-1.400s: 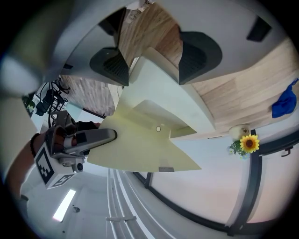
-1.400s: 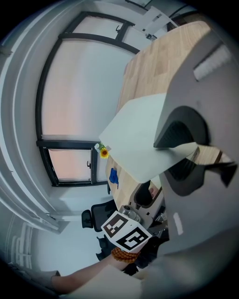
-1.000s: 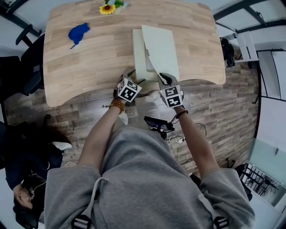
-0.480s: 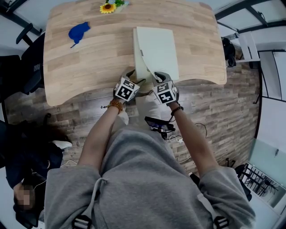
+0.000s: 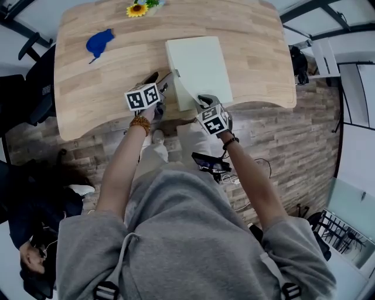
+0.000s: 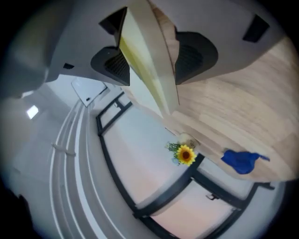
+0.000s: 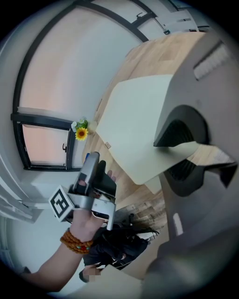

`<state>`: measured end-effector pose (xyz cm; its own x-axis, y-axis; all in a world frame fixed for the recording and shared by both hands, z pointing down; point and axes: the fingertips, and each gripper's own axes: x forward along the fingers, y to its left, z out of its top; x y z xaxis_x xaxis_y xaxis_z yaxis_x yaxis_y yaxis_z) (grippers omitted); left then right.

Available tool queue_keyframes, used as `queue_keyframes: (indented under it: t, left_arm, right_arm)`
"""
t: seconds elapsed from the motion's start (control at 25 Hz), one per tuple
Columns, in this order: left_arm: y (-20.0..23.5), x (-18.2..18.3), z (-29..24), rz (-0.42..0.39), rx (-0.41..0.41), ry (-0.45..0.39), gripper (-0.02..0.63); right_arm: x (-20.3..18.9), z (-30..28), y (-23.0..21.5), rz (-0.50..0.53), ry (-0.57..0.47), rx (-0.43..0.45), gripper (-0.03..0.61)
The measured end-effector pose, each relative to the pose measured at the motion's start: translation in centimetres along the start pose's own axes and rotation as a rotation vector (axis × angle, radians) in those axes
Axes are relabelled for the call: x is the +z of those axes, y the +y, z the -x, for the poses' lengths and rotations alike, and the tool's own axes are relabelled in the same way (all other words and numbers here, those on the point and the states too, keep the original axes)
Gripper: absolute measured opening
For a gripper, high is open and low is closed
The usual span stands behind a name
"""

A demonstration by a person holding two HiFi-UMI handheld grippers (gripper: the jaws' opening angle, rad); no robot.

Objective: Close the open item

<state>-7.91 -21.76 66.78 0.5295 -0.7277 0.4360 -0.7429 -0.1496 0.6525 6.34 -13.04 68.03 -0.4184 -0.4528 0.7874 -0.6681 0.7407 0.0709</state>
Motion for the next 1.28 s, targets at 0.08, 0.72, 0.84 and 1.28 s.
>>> queue_keyframes:
  t: [0.08,0.72,0.84,1.28]
  left_arm:
    - [-0.2,1.2,-1.0,0.118,0.003,-0.028,0.301]
    - [0.0,-2.7,-4.5,0.068,0.086,0.183,0.204]
    - [0.1,-3.1,-4.5,-0.029,0.115,0.215,0.193]
    - [0.3,-3.3,-4.6,-0.027,0.084,0.242,0.199]
  right_arm:
    - [0.0,0.0,0.0,0.013,0.0,0.006,0.048]
    - [-1.3,0.2,0.5,0.063,0.021,0.11,0.058]
    - [-1.5,0.2,0.7,0.105,0.032,0.114,0.063]
    - [-2.1,-0.1,1.8,0.357,0.075,0.03,0.115]
